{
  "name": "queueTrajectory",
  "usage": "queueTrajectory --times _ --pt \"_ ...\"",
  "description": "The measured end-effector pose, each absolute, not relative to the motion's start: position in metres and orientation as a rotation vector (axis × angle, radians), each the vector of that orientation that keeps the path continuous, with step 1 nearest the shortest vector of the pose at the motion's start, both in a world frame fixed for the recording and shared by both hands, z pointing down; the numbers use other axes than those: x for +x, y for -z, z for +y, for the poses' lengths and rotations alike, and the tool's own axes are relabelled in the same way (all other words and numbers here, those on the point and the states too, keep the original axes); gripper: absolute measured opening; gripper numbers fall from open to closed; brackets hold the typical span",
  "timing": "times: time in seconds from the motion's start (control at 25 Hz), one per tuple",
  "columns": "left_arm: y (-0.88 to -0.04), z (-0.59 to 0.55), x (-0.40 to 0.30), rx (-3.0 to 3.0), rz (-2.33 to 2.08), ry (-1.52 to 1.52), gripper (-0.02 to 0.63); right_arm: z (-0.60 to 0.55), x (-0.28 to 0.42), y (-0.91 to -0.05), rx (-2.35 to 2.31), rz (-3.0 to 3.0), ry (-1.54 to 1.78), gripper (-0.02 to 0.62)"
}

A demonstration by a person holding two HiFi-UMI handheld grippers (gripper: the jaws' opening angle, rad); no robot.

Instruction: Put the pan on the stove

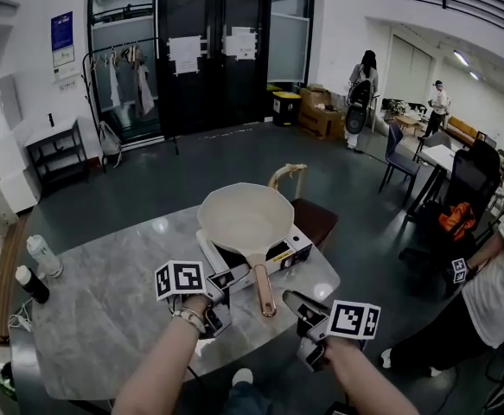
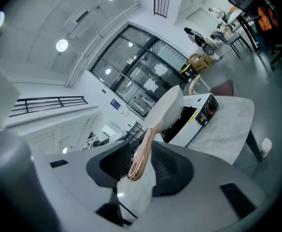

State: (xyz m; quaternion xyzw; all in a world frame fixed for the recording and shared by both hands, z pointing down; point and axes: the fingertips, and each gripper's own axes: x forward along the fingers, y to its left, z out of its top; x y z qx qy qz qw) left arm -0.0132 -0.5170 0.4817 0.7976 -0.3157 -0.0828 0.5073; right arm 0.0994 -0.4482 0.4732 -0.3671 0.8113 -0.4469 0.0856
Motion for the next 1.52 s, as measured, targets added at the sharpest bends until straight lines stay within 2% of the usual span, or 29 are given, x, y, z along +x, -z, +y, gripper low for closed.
queueTrajectory --times 0.08,0.2,0.32,1.08,1.52 --pt "-0.473 -0.512 -0.019 1.967 -0.818 0.210 0.182 -0.444 0.103 -0.466 -1.136 2.445 1.268 0.103" --pt "-0.463 -0.504 -0.030 2.013 -0.916 0.217 0.014 -0.437 0.108 -0.454 -1.158 2.471 1.194 0.050" --pt "-0.455 -0.490 -0.037 2.059 -0.964 0.221 0.010 -0.430 0.113 -0.446 -1.177 2.499 1.121 0.025" --pt "-0.369 -0.418 -0.098 2.414 -1.493 0.213 0.009 -0.404 0.125 -0.392 -1.519 2.691 0.453 0.023" --pt "-0.326 -0.410 -0.101 2.614 -1.641 0.252 0.009 -0.387 0.139 -0.332 -1.576 2.664 -0.233 0.023"
